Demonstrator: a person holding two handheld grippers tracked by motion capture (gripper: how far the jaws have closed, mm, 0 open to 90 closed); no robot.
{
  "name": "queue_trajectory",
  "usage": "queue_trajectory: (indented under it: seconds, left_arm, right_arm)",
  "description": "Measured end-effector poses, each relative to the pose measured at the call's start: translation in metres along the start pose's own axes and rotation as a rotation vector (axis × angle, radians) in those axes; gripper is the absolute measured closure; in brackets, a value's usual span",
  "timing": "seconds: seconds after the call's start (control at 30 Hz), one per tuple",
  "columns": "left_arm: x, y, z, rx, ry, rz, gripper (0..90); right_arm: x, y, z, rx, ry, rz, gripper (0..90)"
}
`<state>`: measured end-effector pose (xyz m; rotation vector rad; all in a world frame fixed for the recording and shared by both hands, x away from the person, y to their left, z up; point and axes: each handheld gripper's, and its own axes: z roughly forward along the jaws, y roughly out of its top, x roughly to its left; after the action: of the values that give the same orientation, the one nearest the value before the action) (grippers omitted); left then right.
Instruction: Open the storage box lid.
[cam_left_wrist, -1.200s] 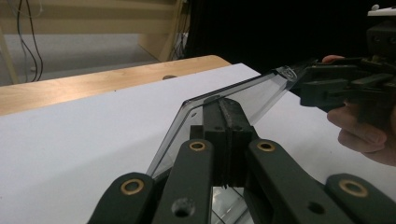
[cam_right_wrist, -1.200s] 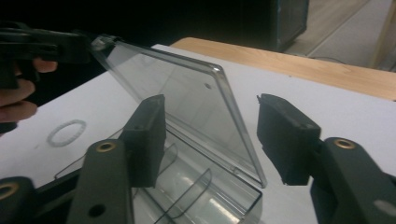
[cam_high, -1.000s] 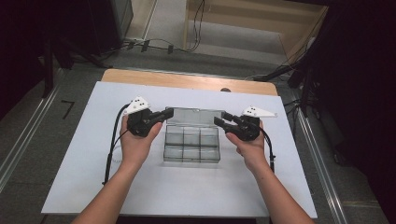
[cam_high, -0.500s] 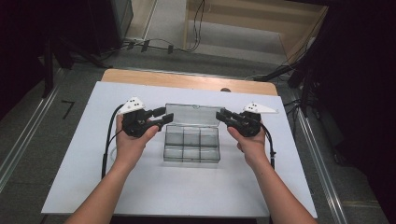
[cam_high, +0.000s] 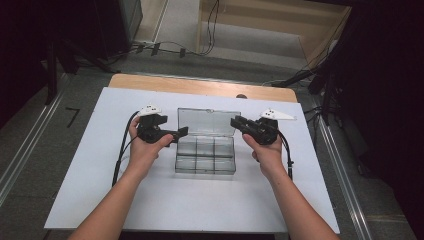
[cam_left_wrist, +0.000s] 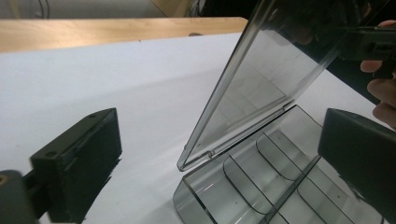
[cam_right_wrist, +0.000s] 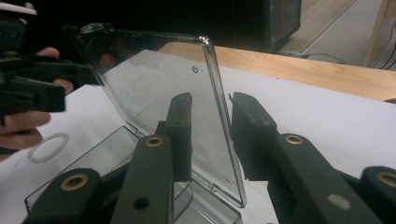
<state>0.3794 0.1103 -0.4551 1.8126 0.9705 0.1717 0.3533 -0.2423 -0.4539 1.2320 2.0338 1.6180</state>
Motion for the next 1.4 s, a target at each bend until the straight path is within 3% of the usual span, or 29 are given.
queue_trajectory:
  seconds: [0.17, 0.5, 0.63, 1.0, 1.4]
  left_arm:
    - [0.002, -0.003, 0.01, -0.009, -0.008, 0.005, 28.3]
    - [0.004, -0.006, 0.019, -0.031, -0.017, -0.007, 57.1]
    - [0.005, -0.005, 0.019, -0.033, -0.009, -0.007, 59.5]
    - [0.014, -0.006, 0.023, -0.04, -0.038, -0.068, 63.7]
    - [0.018, -0.001, 0.033, -0.004, 0.002, -0.09, 67.5]
  right_arm:
    - [-0.003, -0.002, 0.004, -0.004, 0.003, 0.011, 67.0]
    - [-0.008, -0.011, 0.013, 0.03, 0.01, 0.031, 64.4]
    - [-0.009, -0.014, 0.017, 0.038, 0.007, 0.053, 64.4]
    - [-0.016, -0.02, 0.028, 0.056, 0.01, 0.101, 64.0]
    - [-0.022, -0.025, 0.039, 0.067, -0.005, 0.13, 63.8]
